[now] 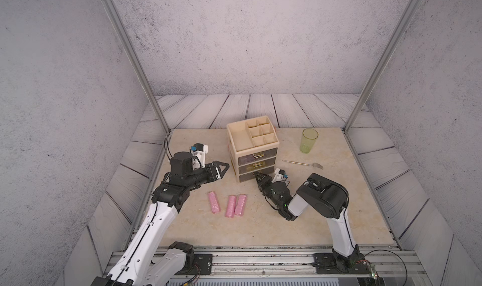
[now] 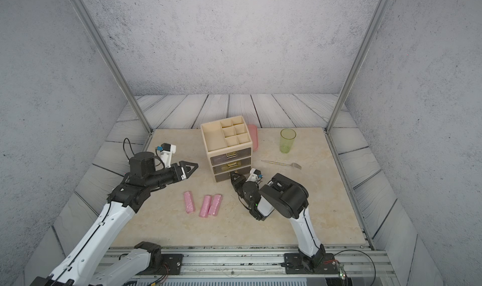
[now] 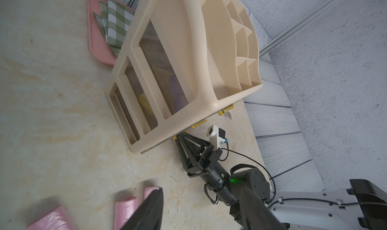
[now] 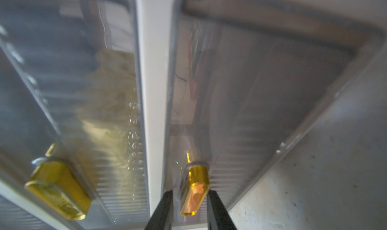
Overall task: Sort the rolls of trash bags by color and place them into the drawer
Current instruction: Open the drawer in the storage box.
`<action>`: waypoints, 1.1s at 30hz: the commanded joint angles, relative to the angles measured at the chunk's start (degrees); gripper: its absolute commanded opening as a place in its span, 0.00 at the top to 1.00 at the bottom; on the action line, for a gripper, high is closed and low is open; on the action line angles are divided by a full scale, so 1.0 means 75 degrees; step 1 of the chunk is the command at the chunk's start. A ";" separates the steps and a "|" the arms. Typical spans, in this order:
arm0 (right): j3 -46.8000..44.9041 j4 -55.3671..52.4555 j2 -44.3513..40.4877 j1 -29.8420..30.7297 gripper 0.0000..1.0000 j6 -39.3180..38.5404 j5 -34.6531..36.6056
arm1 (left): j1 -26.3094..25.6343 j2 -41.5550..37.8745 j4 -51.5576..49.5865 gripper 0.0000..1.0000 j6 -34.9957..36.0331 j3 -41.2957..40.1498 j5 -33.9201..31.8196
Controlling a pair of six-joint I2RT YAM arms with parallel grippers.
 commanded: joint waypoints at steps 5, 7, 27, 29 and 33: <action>0.0353 0.0189 0.0330 0.0022 0.75 0.0237 0.0190 | 0.0103 -0.0194 -0.0024 0.36 0.0097 -0.0118 0.0136; 0.0398 0.0189 0.0368 0.0022 0.77 0.0273 0.0197 | 0.0115 -0.0218 -0.0027 0.36 0.0098 -0.0133 0.0148; -0.0268 0.0187 -0.0268 0.0407 0.92 -0.0054 0.0251 | 0.0128 -0.0150 0.0146 0.36 0.0028 -0.0124 0.0196; -0.0430 0.0186 -0.0418 0.0483 0.92 -0.0076 0.0255 | 0.0136 -0.0153 0.0158 0.36 0.0015 -0.0124 0.0196; -0.0762 0.0187 -0.0684 0.0623 0.91 -0.0101 0.0289 | 0.0138 -0.0162 0.0193 0.36 -0.0009 -0.0134 0.0218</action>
